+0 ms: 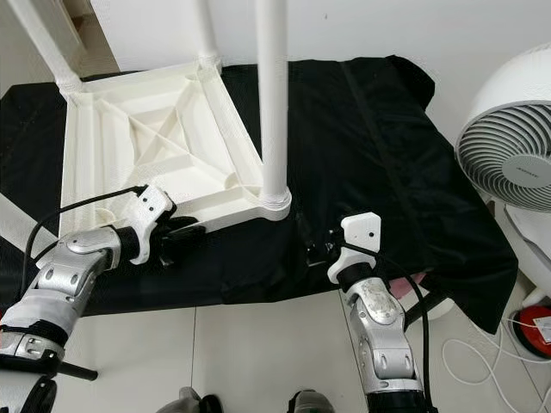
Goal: Building children table
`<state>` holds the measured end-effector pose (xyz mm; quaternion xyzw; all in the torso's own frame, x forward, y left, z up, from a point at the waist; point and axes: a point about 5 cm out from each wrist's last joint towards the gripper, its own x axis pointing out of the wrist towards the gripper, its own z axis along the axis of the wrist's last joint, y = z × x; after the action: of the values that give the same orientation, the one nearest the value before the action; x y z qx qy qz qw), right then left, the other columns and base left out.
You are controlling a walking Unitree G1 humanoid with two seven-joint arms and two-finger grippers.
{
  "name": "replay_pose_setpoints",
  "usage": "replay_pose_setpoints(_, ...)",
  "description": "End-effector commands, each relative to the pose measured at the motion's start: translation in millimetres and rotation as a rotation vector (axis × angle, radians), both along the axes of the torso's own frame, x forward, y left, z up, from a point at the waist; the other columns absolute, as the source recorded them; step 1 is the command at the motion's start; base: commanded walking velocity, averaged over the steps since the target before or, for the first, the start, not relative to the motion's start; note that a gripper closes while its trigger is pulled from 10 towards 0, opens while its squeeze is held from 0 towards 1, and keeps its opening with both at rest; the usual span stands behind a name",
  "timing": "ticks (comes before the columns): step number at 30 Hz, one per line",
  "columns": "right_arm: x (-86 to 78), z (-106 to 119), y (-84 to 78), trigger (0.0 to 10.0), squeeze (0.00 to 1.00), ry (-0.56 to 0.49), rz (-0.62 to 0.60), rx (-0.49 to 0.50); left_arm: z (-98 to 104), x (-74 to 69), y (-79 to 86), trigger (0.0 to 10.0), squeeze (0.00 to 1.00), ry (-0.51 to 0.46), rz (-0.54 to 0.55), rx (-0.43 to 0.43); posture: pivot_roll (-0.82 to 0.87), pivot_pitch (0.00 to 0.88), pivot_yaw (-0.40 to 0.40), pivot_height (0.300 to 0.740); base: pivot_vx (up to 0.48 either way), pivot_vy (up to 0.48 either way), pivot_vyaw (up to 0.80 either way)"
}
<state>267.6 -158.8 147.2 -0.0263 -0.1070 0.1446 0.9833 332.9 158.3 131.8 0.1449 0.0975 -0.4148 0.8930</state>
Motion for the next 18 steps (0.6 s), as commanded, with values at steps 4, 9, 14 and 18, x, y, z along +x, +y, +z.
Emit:
replay_pose_setpoints(4,1.2,1,4.5,10.0,0.0,-0.001,0.018,0.014,12,12.0,18.3,0.0,0.0,-0.132,0.361,-0.007,-0.14,0.102,0.087,0.74,0.0,0.0,0.0)
replay_pose_setpoints(9,3.6,2,5.2,10.0,0.0,-0.004,0.022,0.011,14,14.7,13.3,0.0,0.0,-0.153,0.398,-0.019,-0.13,0.103,0.083,0.74,0.0,0.0,0.0)
replay_pose_setpoints(14,4.6,3,7.0,10.0,0.0,-0.006,0.029,0.01,16,14.7,7.1,10.0,0.0,-0.182,0.39,-0.019,-0.13,0.105,0.082,0.74,0.0,0.0,0.0)
replay_pose_setpoints(18,5.4,3,6.6,10.0,0.0,-0.006,0.03,0.006,19,14.0,2.1,10.0,0.0,-0.2,0.383,-0.024,-0.13,0.105,0.083,0.74,0.0,0.0,0.0)
